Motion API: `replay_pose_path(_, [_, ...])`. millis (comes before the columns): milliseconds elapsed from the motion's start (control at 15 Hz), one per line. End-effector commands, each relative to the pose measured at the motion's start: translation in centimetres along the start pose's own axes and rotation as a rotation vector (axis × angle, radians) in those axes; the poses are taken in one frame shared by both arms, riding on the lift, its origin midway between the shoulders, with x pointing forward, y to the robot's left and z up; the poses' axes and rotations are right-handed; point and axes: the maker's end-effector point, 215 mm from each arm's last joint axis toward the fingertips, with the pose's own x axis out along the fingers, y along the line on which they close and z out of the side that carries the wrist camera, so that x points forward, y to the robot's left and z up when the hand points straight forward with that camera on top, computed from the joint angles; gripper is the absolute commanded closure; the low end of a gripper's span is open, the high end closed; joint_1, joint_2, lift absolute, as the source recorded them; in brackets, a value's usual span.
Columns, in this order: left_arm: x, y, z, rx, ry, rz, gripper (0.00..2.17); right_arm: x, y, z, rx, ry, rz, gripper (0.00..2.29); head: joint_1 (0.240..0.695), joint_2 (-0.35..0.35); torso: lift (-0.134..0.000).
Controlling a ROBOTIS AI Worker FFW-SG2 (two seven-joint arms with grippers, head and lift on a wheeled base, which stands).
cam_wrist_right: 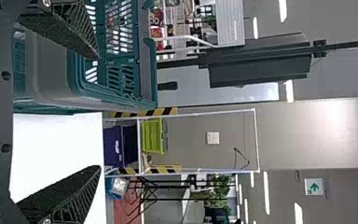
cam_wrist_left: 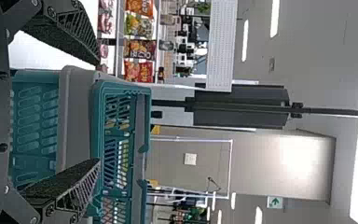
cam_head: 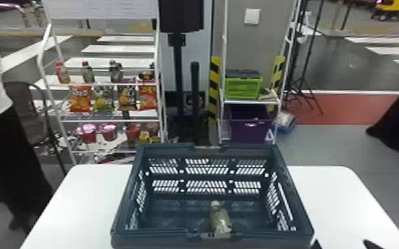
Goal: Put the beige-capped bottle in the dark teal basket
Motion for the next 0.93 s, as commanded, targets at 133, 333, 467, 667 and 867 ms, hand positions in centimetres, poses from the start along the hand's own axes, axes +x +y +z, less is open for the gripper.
replay_pose_path(133, [0.0, -0.1, 0.0, 0.002, 0.005, -0.001, 0.15, -0.5, 0.1, -0.7, 0.000, 0.009, 0.012, 0.04, 0.499, 0.000, 0.000])
replay_pose_path(333, [0.0, -0.1, 0.0, 0.003, 0.008, -0.001, 0.15, -0.8, 0.2, -1.3, 0.001, 0.022, 0.014, 0.04, 0.499, 0.000, 0.000])
replay_pose_path(467, [0.0, -0.1, 0.2, 0.002, 0.004, -0.002, 0.15, -1.1, -0.1, -1.6, -0.006, 0.029, 0.010, 0.04, 0.499, 0.000, 0.000])
replay_pose_path(667, [0.0, -0.1, 0.0, 0.004, 0.008, -0.003, 0.15, -1.3, -0.2, -2.0, -0.013, 0.039, 0.009, 0.04, 0.499, 0.000, 0.000])
replay_pose_path(867, [0.0, -0.2, 0.1, 0.003, 0.005, -0.005, 0.15, -1.3, -0.1, -2.0, -0.014, 0.039, 0.012, 0.04, 0.499, 0.000, 0.000])
